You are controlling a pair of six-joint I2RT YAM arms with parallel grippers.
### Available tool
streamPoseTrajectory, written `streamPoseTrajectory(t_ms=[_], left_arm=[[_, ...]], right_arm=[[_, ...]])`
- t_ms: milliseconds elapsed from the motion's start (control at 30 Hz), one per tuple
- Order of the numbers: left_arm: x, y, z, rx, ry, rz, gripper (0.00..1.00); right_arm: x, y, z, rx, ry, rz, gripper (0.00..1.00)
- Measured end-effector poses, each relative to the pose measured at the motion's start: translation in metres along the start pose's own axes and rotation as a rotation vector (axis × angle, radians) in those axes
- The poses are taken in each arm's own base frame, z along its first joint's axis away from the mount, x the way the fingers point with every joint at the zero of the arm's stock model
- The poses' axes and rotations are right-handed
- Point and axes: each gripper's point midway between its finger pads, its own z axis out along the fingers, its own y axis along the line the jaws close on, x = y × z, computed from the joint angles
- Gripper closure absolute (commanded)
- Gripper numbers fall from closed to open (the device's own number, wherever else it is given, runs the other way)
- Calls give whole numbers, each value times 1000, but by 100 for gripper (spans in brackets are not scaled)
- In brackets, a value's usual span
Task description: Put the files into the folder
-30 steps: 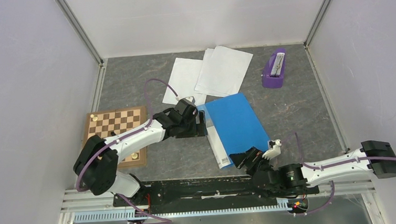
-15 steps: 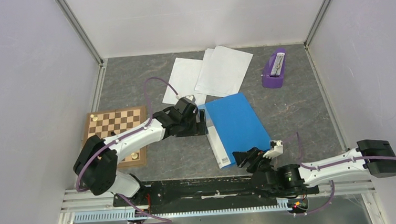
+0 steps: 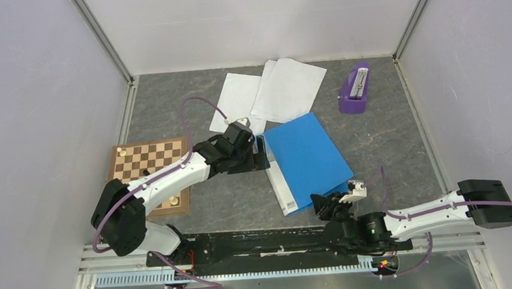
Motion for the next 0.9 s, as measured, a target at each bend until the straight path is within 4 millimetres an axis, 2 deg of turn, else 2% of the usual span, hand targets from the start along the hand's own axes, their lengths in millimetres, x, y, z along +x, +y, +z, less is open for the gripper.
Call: streamPoseTrajectory(t_ms=[133, 233, 333, 500, 667, 767, 900], left_arm=[[-6, -4, -7, 0, -23, -32, 5], [-15, -9, -16, 7, -46, -54, 5], [-29, -18, -28, 14, -77, -74, 4], [-69, -51, -64, 86, -161, -105, 4], [-112, -80, -108, 160, -278, -132, 5], [-126, -84, -122, 158, -325, -140, 6], [-130, -71, -123, 88, -354, -148, 8]], right_arm=[[-5, 5, 0, -19, -15, -60, 100], [-11, 15, 0, -40, -33, -129, 100], [-21, 38, -2, -70, -43, -209, 100], [-31, 81, -6, -105, -41, -385, 100], [-28, 107, -6, -115, -19, -588, 100], [-22, 115, -5, -116, 0, -697, 100], [-14, 120, -3, -118, 26, -813, 100]])
